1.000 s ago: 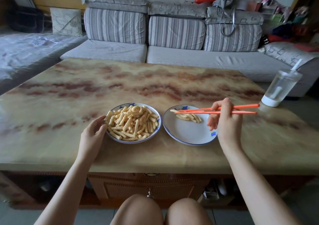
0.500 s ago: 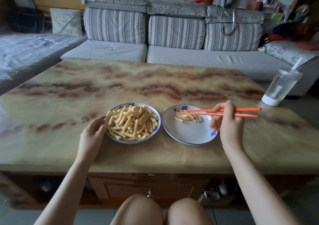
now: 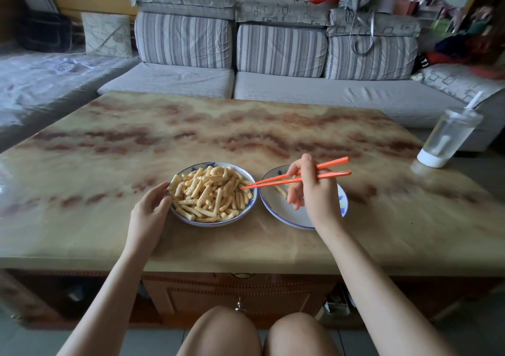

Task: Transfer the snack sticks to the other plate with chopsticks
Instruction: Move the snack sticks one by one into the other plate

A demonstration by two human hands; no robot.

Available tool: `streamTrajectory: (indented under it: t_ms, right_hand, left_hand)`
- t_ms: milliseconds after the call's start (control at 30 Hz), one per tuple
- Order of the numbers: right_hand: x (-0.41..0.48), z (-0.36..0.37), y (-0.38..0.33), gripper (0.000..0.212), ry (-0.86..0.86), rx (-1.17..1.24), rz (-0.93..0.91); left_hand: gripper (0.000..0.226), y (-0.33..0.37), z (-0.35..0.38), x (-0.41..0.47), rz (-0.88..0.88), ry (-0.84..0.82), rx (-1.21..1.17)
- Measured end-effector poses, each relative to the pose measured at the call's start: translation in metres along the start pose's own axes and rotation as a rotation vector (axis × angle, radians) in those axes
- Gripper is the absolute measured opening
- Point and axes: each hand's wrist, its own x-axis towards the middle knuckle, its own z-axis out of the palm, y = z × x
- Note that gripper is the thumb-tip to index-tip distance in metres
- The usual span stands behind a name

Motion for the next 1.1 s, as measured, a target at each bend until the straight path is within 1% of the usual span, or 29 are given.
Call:
streamTrajectory:
  t_ms: [133, 300, 700, 900, 1100]
  right_hand:
    - [0.002, 0.007, 0.001, 0.048, 0.007, -0.042, 0.019]
    - [0.001, 0.007, 0.001, 0.048, 0.057, -0.026, 0.019]
    - [-0.001, -0.027, -0.015, 0.046, 0.195, 0.11, 0.056]
    - [0.004, -0.052, -0.008, 0.044, 0.266, -0.007, -0.011]
    - [0.004, -0.073, 0.01, 0.043, 0.321, -0.084, 0.027]
  left_hand:
    - [0.035, -0.001, 0.0, 0.0, -0.01, 0.001, -0.004]
    - [0.035, -0.003, 0.0, 0.001, -0.017, -0.003, -0.012]
    - [0.035, -0.003, 0.0, 0.001, -0.006, -0.004, -0.017]
    - [0.035, -0.002, 0.0, 0.0, -0.008, -0.001, -0.013]
    - [0.035, -0.002, 0.0, 0.001, -0.001, -0.001, -0.008]
